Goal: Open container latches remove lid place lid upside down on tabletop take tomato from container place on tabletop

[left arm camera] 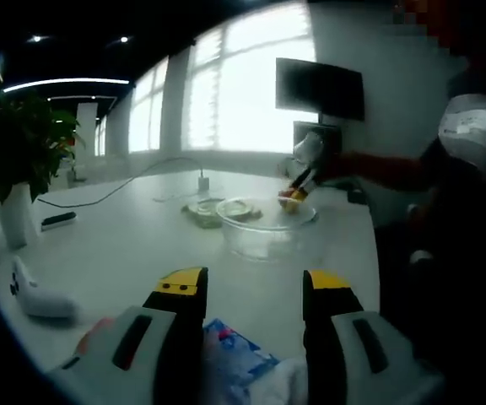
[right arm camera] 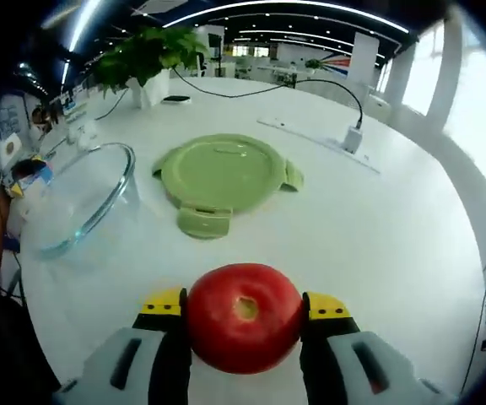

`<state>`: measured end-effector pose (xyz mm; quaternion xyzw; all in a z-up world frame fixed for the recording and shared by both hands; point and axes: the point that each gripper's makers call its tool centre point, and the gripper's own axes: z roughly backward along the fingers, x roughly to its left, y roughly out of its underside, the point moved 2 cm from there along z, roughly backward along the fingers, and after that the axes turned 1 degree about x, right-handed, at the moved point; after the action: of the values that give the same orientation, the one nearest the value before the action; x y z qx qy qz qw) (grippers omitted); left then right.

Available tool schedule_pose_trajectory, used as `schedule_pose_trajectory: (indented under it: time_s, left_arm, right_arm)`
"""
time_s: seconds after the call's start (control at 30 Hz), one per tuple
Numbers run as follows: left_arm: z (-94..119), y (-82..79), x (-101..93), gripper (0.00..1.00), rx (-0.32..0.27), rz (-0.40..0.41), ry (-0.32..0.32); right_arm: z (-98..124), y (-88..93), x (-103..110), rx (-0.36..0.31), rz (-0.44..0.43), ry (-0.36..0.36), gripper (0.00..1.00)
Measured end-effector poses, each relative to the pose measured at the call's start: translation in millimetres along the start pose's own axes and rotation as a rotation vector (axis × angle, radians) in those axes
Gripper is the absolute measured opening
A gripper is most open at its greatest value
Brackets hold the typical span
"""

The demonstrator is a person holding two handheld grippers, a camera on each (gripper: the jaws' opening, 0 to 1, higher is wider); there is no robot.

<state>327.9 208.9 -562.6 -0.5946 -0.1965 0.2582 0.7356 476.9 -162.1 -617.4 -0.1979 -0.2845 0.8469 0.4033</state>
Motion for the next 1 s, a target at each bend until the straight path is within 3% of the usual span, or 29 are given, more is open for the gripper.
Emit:
schedule_pose_trajectory:
  time_s: [0.27, 0.37, 0.4, 0.57, 0.73, 1.0]
  left_arm:
    - [-0.5, 1.0, -0.6, 0.38, 0.006, -0.008, -0.003]
    - [-0.4, 1.2, -0.7, 0.38, 0.007, -0.007, -0.001]
    - [-0.5, 1.6, -0.6, 0.38, 0.009, -0.009, -0.002]
    - [0.0, 1.0, -2.1, 0.38, 0.005, -0.008, 0.003]
    - [0.5, 0.0, -2.3, 0.38, -0.003, -0.002, 0.008]
    - [0.0, 1.2, -2.2, 0.38, 0.003, -0.011, 0.007]
  right_arm:
    - [0.8, 3.4, -3.3, -0.028, -0.091, 0.001, 0.48]
    - [2.0, 5.7, -1.5, -0.04, -0.053, -0.011, 0.49]
    - [1.8, 4.3, -0.5, -0.061, -0.004, -0.022, 0.49]
    - [8.2, 7.5, -0.6, -0.074, -0.006, -0.009, 0.56]
    - [29.4, 0.4, 1.1, -0.155, -0.053, -0.017, 0.58]
    - [75.7, 4.2, 18.8, -0.302, -0.096, -0.009, 0.54]
